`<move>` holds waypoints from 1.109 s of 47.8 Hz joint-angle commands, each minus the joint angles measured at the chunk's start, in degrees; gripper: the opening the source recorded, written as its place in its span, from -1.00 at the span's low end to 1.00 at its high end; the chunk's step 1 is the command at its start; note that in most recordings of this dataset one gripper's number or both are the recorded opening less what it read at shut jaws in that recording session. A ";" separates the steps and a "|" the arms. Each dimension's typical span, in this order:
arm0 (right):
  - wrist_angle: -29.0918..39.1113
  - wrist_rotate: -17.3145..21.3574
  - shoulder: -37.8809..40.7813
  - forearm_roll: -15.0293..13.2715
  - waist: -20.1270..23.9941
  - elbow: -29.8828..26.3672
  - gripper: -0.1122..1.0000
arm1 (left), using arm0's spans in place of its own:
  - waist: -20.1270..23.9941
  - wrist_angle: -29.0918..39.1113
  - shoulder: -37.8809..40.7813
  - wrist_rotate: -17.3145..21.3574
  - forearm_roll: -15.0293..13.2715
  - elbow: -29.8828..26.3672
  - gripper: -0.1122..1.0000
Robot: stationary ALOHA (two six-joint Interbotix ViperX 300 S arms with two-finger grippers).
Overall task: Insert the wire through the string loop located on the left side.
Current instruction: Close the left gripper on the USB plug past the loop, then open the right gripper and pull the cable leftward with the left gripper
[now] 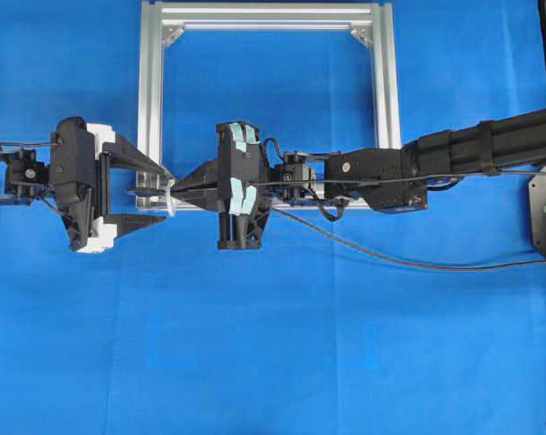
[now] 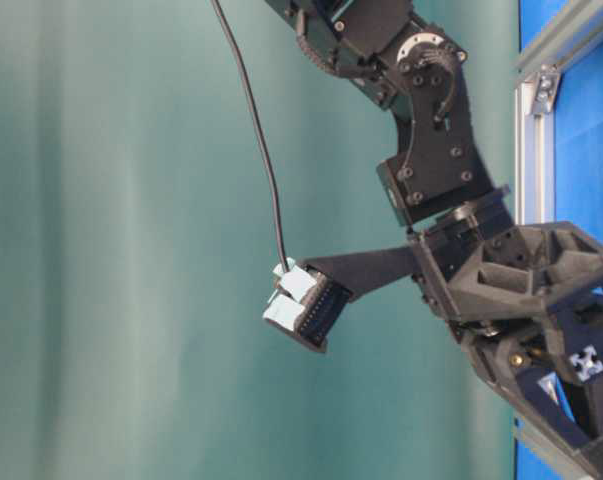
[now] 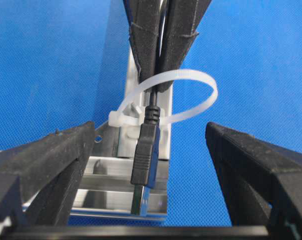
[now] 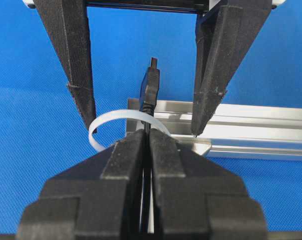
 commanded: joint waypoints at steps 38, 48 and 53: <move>0.70 0.00 -1.23 -0.09 0.09 -0.79 -0.80 | 0.00 -0.35 -1.58 -0.53 0.09 0.00 -0.69; 1.14 0.00 -1.23 -0.70 0.09 -0.79 -0.80 | 0.00 0.00 -1.67 -0.53 0.09 0.00 -0.69; 1.14 0.18 -1.23 -0.62 0.18 -0.79 -0.76 | 0.00 0.18 -1.58 -0.53 0.09 0.00 -0.69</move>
